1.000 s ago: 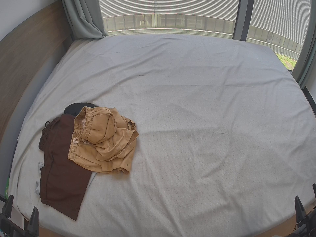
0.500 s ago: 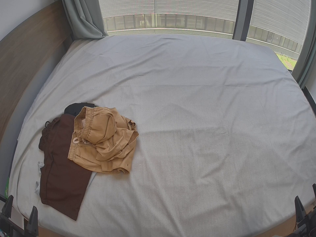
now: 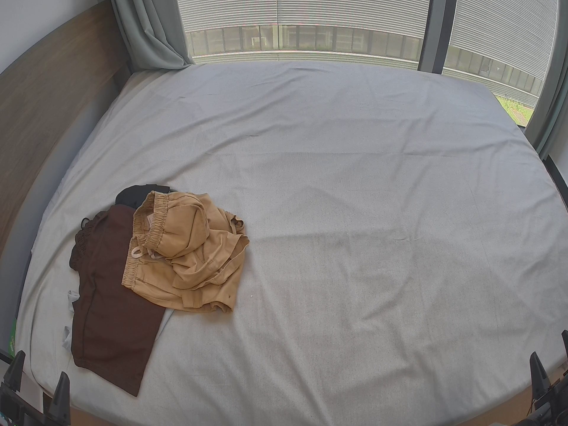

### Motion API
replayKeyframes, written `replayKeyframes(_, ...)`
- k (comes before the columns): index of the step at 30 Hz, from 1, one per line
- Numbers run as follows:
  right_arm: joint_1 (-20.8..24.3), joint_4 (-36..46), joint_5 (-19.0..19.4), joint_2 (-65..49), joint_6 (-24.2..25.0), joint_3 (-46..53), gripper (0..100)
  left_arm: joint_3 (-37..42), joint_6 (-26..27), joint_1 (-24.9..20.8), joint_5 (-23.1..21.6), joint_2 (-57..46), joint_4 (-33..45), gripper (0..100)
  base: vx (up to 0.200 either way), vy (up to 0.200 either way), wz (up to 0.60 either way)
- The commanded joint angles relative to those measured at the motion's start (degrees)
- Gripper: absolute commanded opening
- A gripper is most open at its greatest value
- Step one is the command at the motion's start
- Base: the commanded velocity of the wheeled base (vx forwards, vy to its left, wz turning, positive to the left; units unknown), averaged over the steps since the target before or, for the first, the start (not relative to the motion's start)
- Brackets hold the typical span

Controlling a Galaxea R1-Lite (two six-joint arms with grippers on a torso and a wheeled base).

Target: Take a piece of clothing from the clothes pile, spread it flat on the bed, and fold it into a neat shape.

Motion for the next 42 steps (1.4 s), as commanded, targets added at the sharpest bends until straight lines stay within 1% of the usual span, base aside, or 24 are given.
replayKeyframes(1,0.05,-0.01,0.02,-0.93,-0.02,0.92,100,1.01,0.02,-0.01,-0.16,-0.84,-0.02,100,0.000,0.000,0.00)
replayKeyframes(16,0.05,-0.01,-0.07,-0.93,0.25,0.92,100,0.92,-0.24,-0.01,-0.16,-0.84,-0.90,100,0.000,0.000,0.00)
replayKeyframes(18,0.05,-0.01,-0.07,-0.93,0.25,0.92,100,-1.54,-0.86,0.08,-0.16,-0.84,-2.92,100,0.000,0.000,0.00)
replayKeyframes(21,-0.04,-0.01,-0.07,-0.93,0.25,0.92,100,-6.55,-0.77,0.34,-0.60,1.09,-2.92,100,0.000,0.000,0.00)
replayKeyframes(29,0.05,-0.01,-0.16,-0.93,0.33,0.92,100,-5.14,-0.86,0.25,-2.89,2.41,-1.08,100,0.000,0.000,0.00)
replayKeyframes(32,0.05,-0.01,-0.34,-0.93,0.33,0.92,100,-6.81,-0.86,-0.27,-3.24,5.58,-1.43,100,0.000,0.000,0.00)
replayKeyframes(36,0.05,-0.01,-0.25,-0.93,0.33,0.92,100,-10.06,-1.38,-1.33,-6.14,10.50,-1.60,100,0.000,0.000,0.00)
replayKeyframes(40,0.05,-0.01,-0.34,-0.93,0.33,0.92,100,-12.17,-2.18,-1.68,-6.93,13.40,-1.69,100,0.000,0.000,0.00)
replayKeyframes(41,0.05,-0.01,-0.25,-0.93,0.25,0.92,100,-13.49,-3.58,-2.47,-7.90,15.51,-1.69,100,0.000,0.000,0.00)
replayKeyframes(42,0.05,-0.01,-0.25,-0.93,0.25,0.92,100,-13.75,-3.85,-2.56,-8.07,15.86,-1.69,100,0.000,0.000,0.00)
